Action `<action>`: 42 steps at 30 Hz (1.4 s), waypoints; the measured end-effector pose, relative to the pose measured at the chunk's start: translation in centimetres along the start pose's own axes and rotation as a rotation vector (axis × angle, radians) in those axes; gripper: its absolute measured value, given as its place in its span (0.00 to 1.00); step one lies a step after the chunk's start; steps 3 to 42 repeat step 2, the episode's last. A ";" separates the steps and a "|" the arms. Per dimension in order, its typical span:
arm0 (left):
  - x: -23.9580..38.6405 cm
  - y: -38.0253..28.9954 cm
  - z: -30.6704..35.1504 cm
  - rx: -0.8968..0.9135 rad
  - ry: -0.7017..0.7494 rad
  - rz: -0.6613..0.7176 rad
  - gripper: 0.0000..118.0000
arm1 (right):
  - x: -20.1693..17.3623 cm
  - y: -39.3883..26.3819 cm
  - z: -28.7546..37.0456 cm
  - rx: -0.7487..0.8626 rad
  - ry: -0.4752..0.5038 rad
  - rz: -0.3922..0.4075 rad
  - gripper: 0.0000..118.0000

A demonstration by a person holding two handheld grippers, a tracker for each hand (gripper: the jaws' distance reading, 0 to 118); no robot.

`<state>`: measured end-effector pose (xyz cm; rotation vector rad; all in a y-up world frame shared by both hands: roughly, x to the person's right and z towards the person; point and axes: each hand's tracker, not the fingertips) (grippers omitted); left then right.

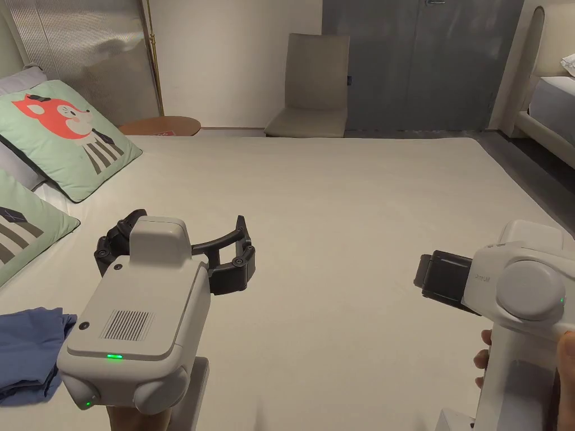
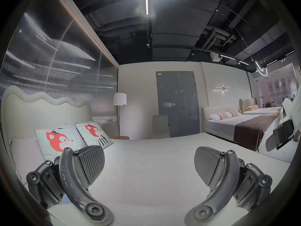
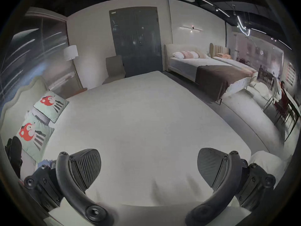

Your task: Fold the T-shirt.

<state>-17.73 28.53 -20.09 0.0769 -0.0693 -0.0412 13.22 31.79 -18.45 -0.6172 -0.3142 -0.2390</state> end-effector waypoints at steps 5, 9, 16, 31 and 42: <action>0.0 0.0 0.0 0.002 -0.001 0.000 0.93 | 0.0 0.1 0.0 0.012 -0.009 -0.008 1.00; 0.0 0.0 0.0 0.002 -0.001 0.000 0.93 | 0.0 0.1 0.0 0.012 -0.009 -0.008 1.00; 0.0 0.0 0.0 0.002 -0.001 0.000 0.93 | 0.0 0.1 0.0 0.012 -0.009 -0.008 1.00; 0.0 0.0 0.0 0.002 -0.001 0.000 0.93 | 0.0 0.1 0.0 0.012 -0.009 -0.008 1.00; 0.0 0.0 0.0 0.002 -0.001 0.000 0.93 | 0.0 0.1 0.0 0.012 -0.009 -0.008 1.00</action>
